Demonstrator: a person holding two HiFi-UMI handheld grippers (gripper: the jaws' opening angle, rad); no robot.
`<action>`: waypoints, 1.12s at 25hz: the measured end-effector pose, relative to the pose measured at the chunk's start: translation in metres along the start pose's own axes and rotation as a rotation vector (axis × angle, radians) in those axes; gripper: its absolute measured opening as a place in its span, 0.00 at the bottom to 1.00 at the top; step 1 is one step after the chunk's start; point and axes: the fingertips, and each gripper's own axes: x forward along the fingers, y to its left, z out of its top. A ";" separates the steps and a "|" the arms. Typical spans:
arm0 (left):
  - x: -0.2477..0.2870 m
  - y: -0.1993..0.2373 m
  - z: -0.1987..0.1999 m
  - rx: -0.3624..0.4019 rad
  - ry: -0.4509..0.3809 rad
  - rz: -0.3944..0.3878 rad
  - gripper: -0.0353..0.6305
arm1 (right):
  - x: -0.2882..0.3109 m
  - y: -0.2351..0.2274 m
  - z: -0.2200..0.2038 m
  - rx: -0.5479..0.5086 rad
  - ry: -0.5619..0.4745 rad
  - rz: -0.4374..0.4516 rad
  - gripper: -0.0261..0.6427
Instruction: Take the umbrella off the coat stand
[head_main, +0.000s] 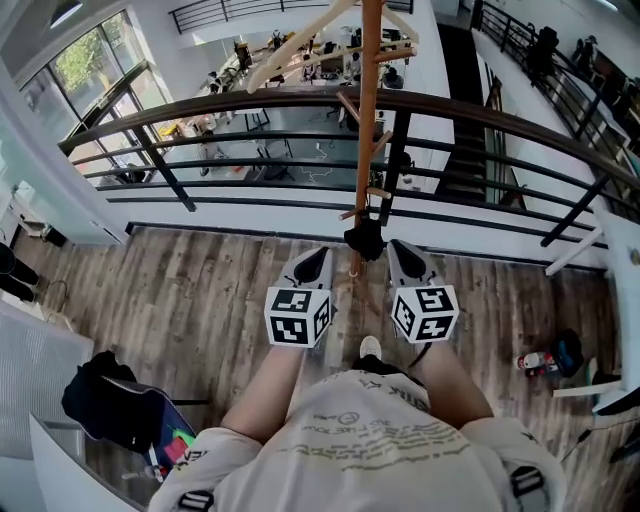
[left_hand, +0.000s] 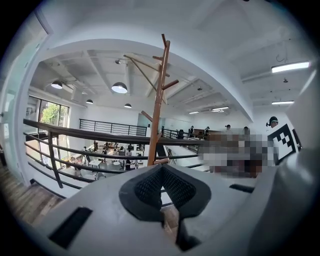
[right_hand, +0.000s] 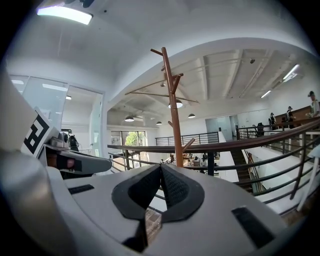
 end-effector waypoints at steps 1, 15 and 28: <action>0.006 0.000 -0.001 0.003 -0.004 -0.002 0.06 | 0.003 -0.004 -0.002 -0.004 -0.004 0.003 0.04; 0.135 -0.002 0.027 -0.031 0.010 -0.012 0.06 | 0.087 -0.090 -0.021 -0.066 0.048 0.123 0.04; 0.180 0.031 0.017 -0.074 0.055 0.111 0.06 | 0.148 -0.111 -0.062 -0.075 0.093 0.230 0.04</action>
